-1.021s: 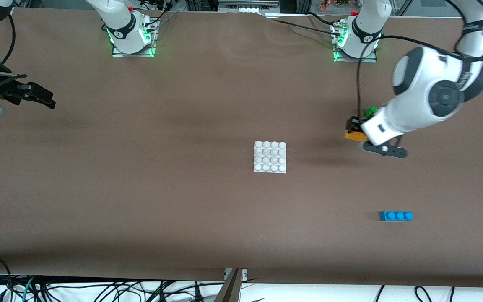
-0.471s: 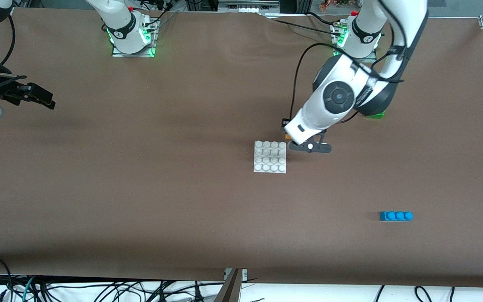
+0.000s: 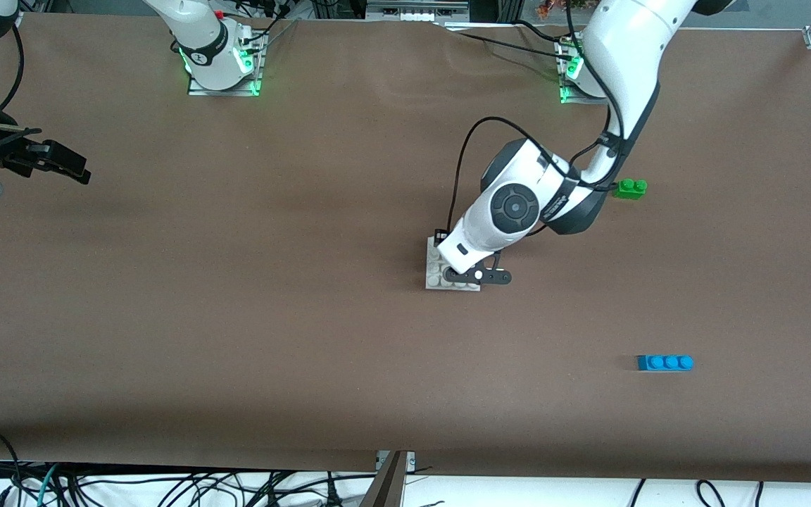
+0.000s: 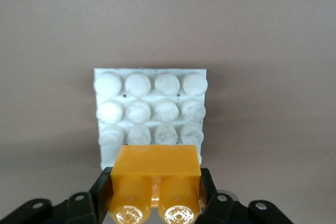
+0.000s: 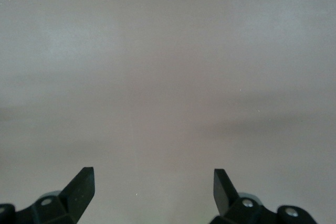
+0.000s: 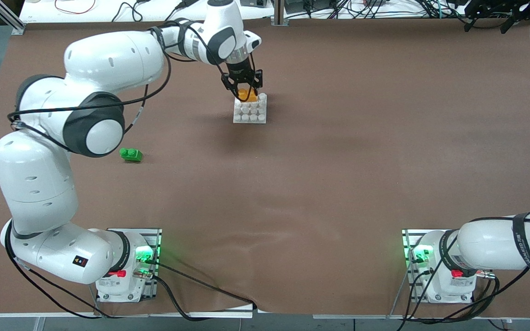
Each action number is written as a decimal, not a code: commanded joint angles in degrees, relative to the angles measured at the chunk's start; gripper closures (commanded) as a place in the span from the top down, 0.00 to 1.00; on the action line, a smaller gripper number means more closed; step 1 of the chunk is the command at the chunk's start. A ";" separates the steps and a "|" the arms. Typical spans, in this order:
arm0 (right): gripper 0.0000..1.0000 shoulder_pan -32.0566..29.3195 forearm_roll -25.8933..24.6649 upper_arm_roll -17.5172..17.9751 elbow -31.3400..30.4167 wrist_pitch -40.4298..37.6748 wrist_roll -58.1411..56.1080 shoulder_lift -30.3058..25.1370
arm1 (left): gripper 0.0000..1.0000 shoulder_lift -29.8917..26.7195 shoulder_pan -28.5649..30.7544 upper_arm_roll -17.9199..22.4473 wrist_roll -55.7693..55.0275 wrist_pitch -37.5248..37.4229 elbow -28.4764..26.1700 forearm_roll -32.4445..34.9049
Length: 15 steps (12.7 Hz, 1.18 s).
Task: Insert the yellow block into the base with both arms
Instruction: 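Lower the yellow block onto the base plate studs with the left gripper, then press the yellow block down onto the base plate with the left gripper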
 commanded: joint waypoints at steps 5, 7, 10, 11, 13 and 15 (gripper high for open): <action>1.00 -0.18 0.19 -0.08 0.52 -0.40 -1.05 0.00 | 0.00 2.07 -2.31 2.01 -0.85 -0.33 1.62 -0.07; 1.00 -0.18 0.19 -0.08 0.52 -0.49 -1.05 -0.09 | 0.00 2.59 -2.31 2.45 -0.58 -0.33 1.71 0.19; 1.00 -0.18 0.28 -0.08 0.52 -0.49 -0.96 0.00 | 0.00 3.56 -2.40 3.07 -0.58 0.37 1.79 0.19; 1.00 -0.18 0.28 -0.08 0.52 -0.49 -1.05 0.00 | 0.00 3.74 -2.57 3.07 -0.58 0.72 1.79 0.19; 1.00 -0.18 0.28 -0.08 0.52 -0.49 -1.05 0.00 | 0.00 4.44 -2.75 3.07 -1.02 0.99 1.97 0.19; 1.00 -0.18 0.28 -0.08 0.52 -0.49 -1.05 0.00 | 0.00 4.97 -3.19 3.07 -1.20 2.56 1.88 0.19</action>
